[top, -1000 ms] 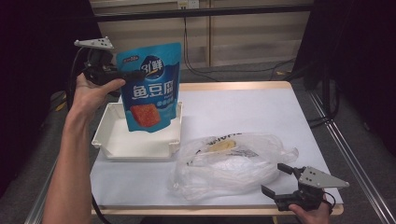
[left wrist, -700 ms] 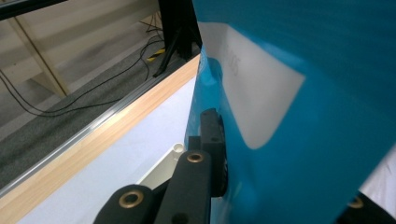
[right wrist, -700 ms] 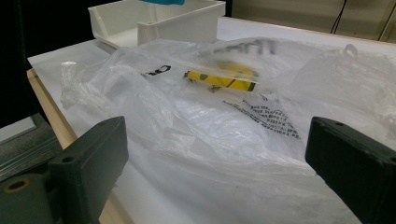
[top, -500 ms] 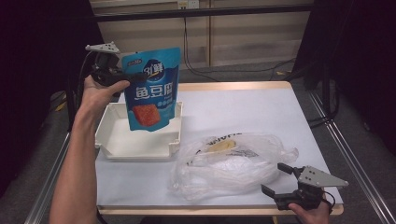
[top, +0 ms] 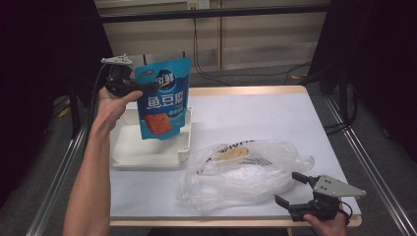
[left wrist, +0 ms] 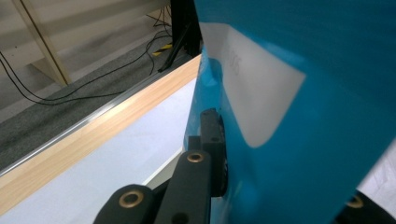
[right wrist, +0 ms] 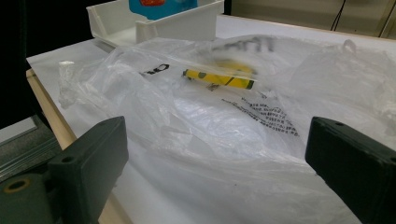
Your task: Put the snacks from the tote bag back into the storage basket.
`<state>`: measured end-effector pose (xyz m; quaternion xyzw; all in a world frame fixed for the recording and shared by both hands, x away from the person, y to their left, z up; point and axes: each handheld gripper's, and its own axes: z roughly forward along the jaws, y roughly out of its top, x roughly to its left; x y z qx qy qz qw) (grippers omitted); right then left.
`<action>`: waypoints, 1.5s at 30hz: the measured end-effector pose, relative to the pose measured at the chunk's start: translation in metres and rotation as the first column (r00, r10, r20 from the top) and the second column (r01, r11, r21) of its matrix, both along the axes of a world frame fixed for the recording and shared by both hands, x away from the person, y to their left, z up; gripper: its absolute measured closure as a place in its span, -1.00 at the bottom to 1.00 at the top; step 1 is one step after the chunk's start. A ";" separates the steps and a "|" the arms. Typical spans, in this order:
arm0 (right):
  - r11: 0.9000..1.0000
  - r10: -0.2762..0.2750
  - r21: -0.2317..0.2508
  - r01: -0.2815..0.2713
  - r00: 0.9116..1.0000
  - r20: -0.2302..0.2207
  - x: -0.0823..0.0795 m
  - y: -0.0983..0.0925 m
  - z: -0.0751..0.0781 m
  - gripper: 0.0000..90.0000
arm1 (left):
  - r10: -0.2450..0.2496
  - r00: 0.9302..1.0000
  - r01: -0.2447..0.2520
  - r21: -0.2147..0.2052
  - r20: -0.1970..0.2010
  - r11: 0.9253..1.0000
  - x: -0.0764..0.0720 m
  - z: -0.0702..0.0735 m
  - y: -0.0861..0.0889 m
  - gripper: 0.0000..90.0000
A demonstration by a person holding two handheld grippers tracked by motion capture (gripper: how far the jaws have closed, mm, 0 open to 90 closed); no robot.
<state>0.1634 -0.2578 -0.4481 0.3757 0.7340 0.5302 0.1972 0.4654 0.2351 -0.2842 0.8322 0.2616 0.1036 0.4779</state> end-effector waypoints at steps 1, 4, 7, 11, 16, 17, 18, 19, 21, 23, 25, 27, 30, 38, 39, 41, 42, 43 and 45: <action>1.000 0.001 -0.003 -0.001 1.000 -0.002 0.000 0.000 0.000 -0.87 | -0.002 1.000 0.002 -0.001 -0.001 1.000 0.000 -0.001 -0.001 1.00; 1.000 0.006 -0.006 -0.006 1.000 -0.004 0.000 0.001 0.000 -0.87 | -0.003 1.000 0.003 -0.018 -0.004 1.000 0.003 -0.004 -0.004 1.00; 1.000 0.004 -0.005 -0.004 1.000 -0.004 0.000 0.001 0.000 -0.87 | 0.018 1.000 -0.018 -0.020 -0.008 1.000 0.008 -0.009 -0.007 1.00; 1.000 0.005 -0.005 -0.005 1.000 -0.009 0.000 0.001 -0.001 -0.87 | 0.012 1.000 -0.012 -0.010 -0.013 1.000 0.012 -0.015 -0.010 1.00; 1.000 0.009 -0.009 -0.009 1.000 -0.011 0.001 0.001 -0.001 -0.87 | 0.025 0.999 -0.026 -0.016 -0.029 1.000 0.015 -0.023 -0.013 1.00; 1.000 0.009 -0.011 -0.009 1.000 -0.010 0.001 0.001 -0.001 -0.87 | 0.028 0.999 -0.028 -0.016 -0.033 0.999 0.016 -0.024 -0.013 1.00; 1.000 0.010 -0.012 -0.010 1.000 -0.008 0.001 0.001 -0.001 -0.87 | 0.030 0.999 -0.030 -0.005 -0.036 1.000 0.016 -0.025 -0.013 1.00; 1.000 0.011 -0.012 -0.011 1.000 -0.006 0.001 0.001 -0.001 -0.87 | 0.027 0.999 -0.027 0.004 -0.031 1.000 0.017 -0.026 -0.013 1.00; 1.000 0.014 -0.011 -0.014 1.000 -0.009 0.001 0.002 -0.001 -0.87 | 0.022 0.999 -0.022 0.007 -0.031 1.000 0.017 -0.029 -0.014 1.00; 1.000 0.016 -0.012 -0.016 1.000 -0.008 0.001 0.002 -0.001 -0.87 | 0.023 0.999 -0.023 -0.003 -0.029 1.000 0.017 -0.031 -0.014 1.00; 1.000 0.015 -0.013 -0.015 1.000 -0.008 0.001 0.002 -0.001 -0.87 | 0.021 0.999 -0.021 0.000 -0.032 1.000 0.018 -0.030 -0.014 1.00; 1.000 0.014 -0.012 -0.014 1.000 -0.009 0.001 0.002 -0.001 -0.87 | 0.028 0.999 -0.027 0.010 -0.034 1.000 0.017 -0.030 -0.014 1.00; 1.000 0.015 -0.014 -0.015 1.000 -0.010 0.001 0.002 -0.001 -0.87 | 0.056 0.998 -0.055 0.039 -0.019 0.998 0.018 -0.030 -0.016 1.00; 1.000 0.014 -0.023 -0.015 1.000 -0.015 0.002 0.003 -0.002 -0.87 | 0.109 0.994 -0.109 0.088 0.002 0.990 0.023 -0.029 -0.016 0.90; 1.000 0.017 -0.020 -0.018 1.000 -0.016 0.002 0.004 -0.002 -0.87 | 0.114 0.994 -0.113 0.083 -0.001 0.990 0.024 -0.030 -0.016 0.90; 0.999 0.021 -0.026 -0.021 1.000 -0.014 0.001 0.004 -0.002 -0.87 | 0.138 0.990 -0.138 0.093 0.009 0.986 0.026 -0.030 -0.017 0.83; 0.999 0.021 -0.025 -0.021 1.000 -0.015 0.001 0.004 -0.002 -0.87 | 0.142 0.990 -0.143 0.095 0.015 0.985 0.026 -0.030 -0.017 0.73; 0.999 0.021 -0.024 -0.021 1.000 -0.015 0.001 0.004 -0.002 -0.87 | 0.142 0.990 -0.142 0.090 0.011 0.986 0.026 -0.030 -0.017 0.69; 1.000 0.020 -0.023 -0.020 1.000 -0.014 0.001 0.003 -0.002 -0.87 | 0.153 0.988 -0.153 0.089 0.011 0.984 0.027 -0.030 -0.017 0.60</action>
